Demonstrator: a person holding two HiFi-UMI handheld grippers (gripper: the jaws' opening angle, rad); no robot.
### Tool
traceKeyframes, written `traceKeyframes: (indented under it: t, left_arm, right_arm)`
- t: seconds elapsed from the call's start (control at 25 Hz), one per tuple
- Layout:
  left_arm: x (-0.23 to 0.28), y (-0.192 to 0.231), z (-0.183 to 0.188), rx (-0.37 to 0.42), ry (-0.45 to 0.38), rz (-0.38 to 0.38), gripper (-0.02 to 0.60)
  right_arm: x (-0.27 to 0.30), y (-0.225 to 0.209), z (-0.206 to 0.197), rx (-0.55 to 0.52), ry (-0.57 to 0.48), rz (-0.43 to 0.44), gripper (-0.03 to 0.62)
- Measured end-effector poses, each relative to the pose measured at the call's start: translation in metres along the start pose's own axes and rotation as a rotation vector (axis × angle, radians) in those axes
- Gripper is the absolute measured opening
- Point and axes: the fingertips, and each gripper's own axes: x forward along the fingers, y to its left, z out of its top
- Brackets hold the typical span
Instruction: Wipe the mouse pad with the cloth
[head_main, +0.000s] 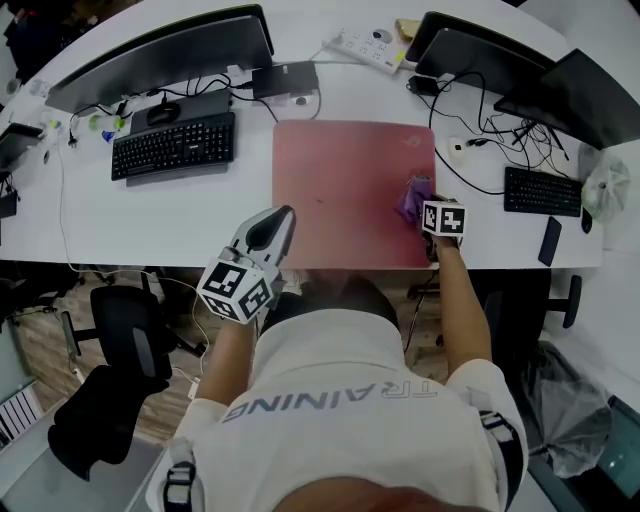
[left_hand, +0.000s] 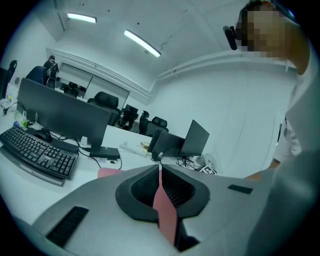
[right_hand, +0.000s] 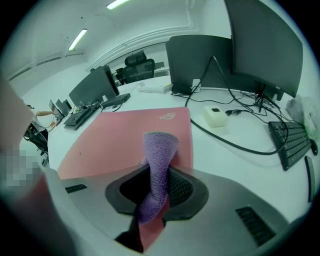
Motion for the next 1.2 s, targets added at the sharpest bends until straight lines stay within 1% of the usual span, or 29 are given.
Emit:
traceKeyframes:
  t: [0.2,0.36,0.44,0.56,0.64,0.72,0.84,1.04,1.12,1.2]
  left_arm:
    - [0.001,-0.002,0.000,-0.003,-0.001,-0.008,0.032]
    - [-0.004,-0.003,-0.009,-0.020,0.007,0.002,0.032]
    - [-0.006,-0.003,-0.012,-0.027,0.011,0.007,0.032]
    - [-0.012,0.000,-0.012,-0.033,0.004,0.020,0.032]
    - [-0.016,0.004,-0.010,-0.031,-0.004,0.026,0.032]
    - [-0.022,0.008,-0.006,-0.029,-0.014,0.033,0.032]
    - [-0.034,0.015,-0.001,-0.029,-0.037,0.055,0.033]
    - [-0.063,0.027,0.000,-0.024,-0.058,0.101,0.032]
    - [-0.076,0.032,-0.001,-0.028,-0.066,0.124,0.032]
    - [-0.087,0.033,-0.005,-0.032,-0.068,0.141,0.032]
  right_arm:
    - [-0.011,-0.033,-0.005,0.009,0.009,-0.070,0.098]
    - [-0.016,-0.055,-0.009,0.040,0.010,-0.110,0.098]
    - [-0.018,-0.058,-0.009,0.102,-0.001,-0.107,0.097]
    - [-0.028,-0.041,0.000,0.193,-0.056,-0.051,0.097]
    - [-0.041,-0.013,0.010,0.209,-0.112,0.001,0.097]
    - [-0.051,0.026,0.017,0.201,-0.157,0.065,0.097]
    - [-0.054,0.102,0.016,0.158,-0.170,0.219,0.097]
    - [-0.058,0.252,0.000,0.041,-0.113,0.520,0.097]
    - [-0.056,0.307,-0.013,-0.007,-0.069,0.615,0.097]
    - [-0.051,0.351,-0.029,-0.032,-0.009,0.680,0.097]
